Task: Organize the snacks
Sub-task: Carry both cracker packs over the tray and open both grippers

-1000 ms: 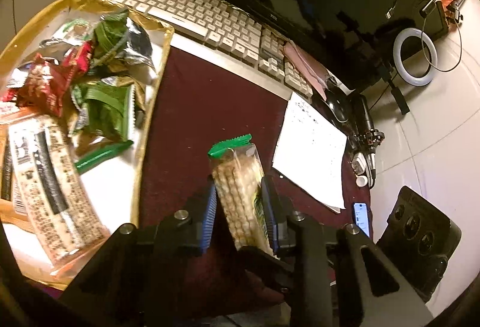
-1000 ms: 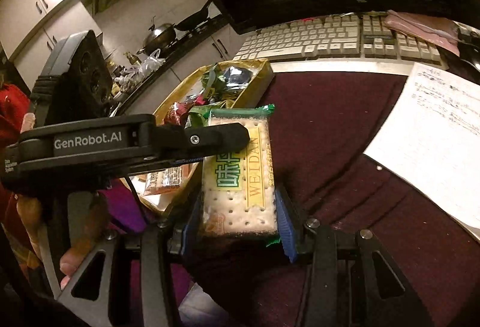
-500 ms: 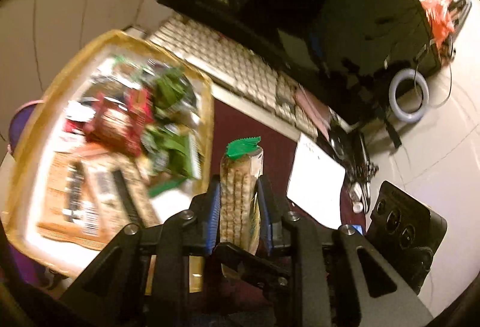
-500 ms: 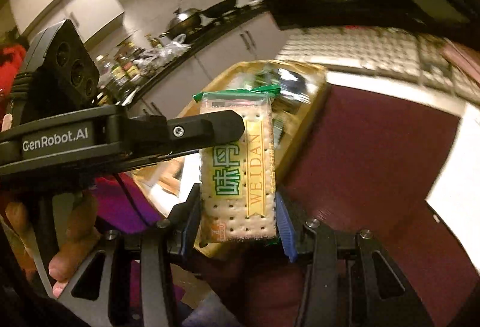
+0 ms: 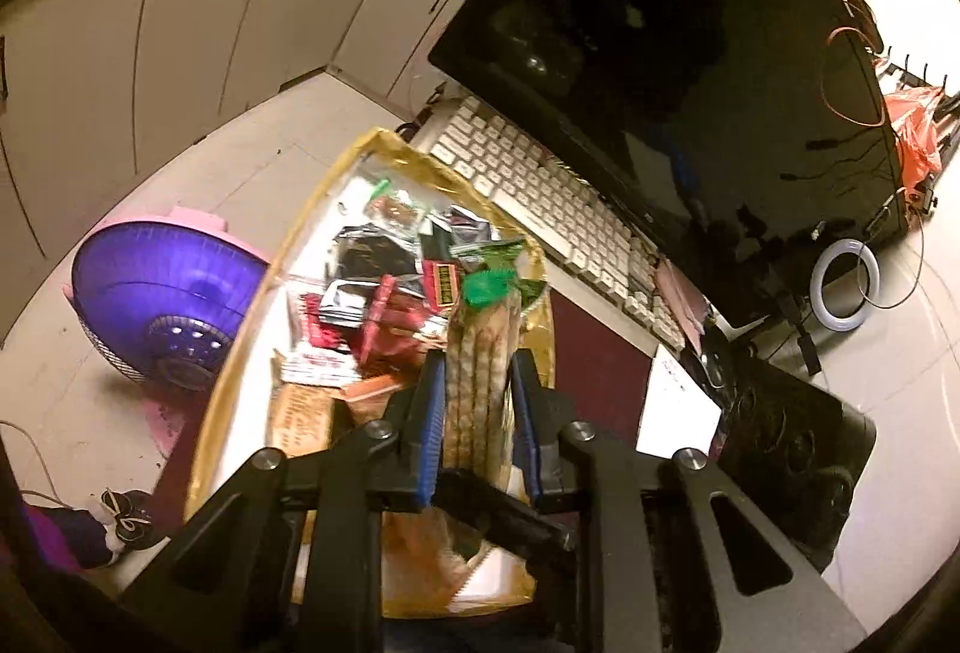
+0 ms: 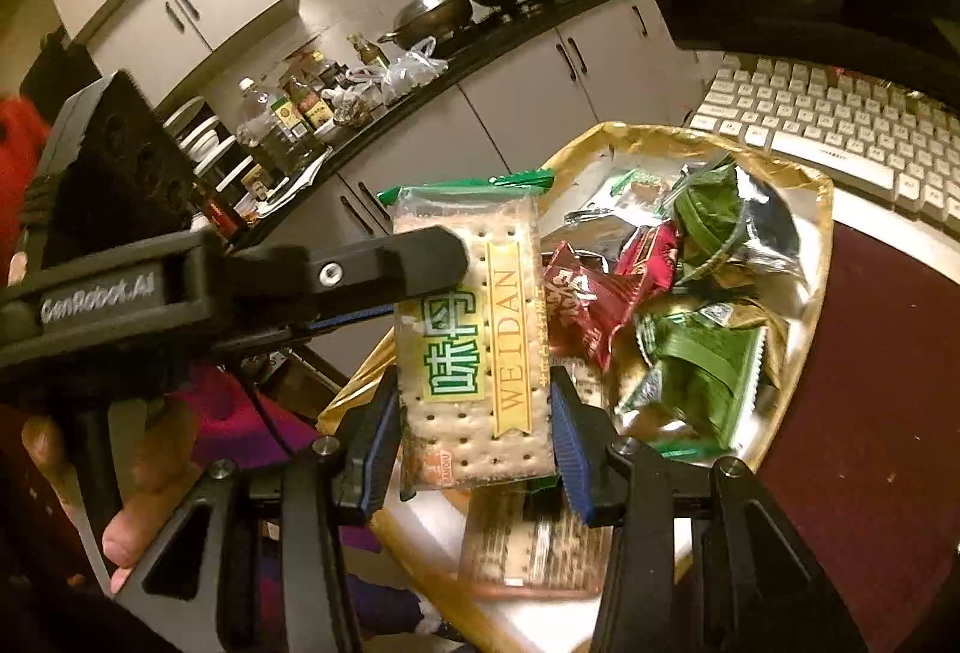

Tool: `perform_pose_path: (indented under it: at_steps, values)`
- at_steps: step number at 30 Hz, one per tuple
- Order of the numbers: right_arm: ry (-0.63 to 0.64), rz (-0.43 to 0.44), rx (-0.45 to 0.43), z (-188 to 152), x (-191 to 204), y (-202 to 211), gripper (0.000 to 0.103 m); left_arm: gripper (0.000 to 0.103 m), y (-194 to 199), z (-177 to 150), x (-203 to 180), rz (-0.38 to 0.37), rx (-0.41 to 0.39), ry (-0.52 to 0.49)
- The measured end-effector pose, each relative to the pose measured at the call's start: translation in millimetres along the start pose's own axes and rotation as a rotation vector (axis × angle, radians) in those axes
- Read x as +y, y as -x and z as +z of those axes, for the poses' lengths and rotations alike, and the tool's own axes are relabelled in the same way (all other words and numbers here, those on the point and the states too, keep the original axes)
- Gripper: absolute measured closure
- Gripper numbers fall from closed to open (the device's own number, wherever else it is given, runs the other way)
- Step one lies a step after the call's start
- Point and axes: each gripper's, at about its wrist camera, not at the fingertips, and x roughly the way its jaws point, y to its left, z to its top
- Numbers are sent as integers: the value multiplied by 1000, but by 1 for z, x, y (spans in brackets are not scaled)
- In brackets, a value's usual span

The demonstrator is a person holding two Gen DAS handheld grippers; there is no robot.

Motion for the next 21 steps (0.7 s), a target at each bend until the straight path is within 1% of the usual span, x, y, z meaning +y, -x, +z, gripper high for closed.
perform_pose_path:
  at_steps: [3, 5, 6, 8, 9, 10, 12, 14, 15, 16, 19, 21]
  values:
    - [-18, -23, 12, 5, -5, -8, 57, 80, -7, 2, 13, 13, 6, 29]
    - [-52, -21, 17, 7, -10, -16, 57, 80, -10, 2, 15, 66, -23, 2]
    - [-60, -28, 17, 5, -11, -16, 54, 79, -11, 1, 15, 79, -25, -9]
    - [-71, -72, 3, -1, -11, -11, 53, 75, -8, -3, 14, 101, -30, -21]
    - [-70, -87, -5, -2, -9, -8, 53, 64, -7, -5, 11, 126, -40, -40]
    - [-67, -109, -15, -5, -7, -3, 52, 47, -5, -9, 5, 172, -55, -73]
    - [-69, -165, -55, -10, -4, 13, 49, 31, -2, -14, -4, 230, -89, -110]
    - [-77, -238, -99, -15, -3, 29, 46, 29, 4, -20, -17, 280, -125, -164]
    - [-80, -254, -112, -16, -3, 33, 45, 27, 6, -22, -22, 303, -134, -189]
    - [-84, -263, -118, -17, -4, 38, 44, 23, 8, -25, -27, 337, -149, -215]
    - [-105, -262, -126, -19, -7, 48, 44, 17, 15, -35, -35, 439, -210, -264]
    - [-116, -269, -134, -21, -9, 54, 44, 16, 13, -39, -38, 480, -228, -279]
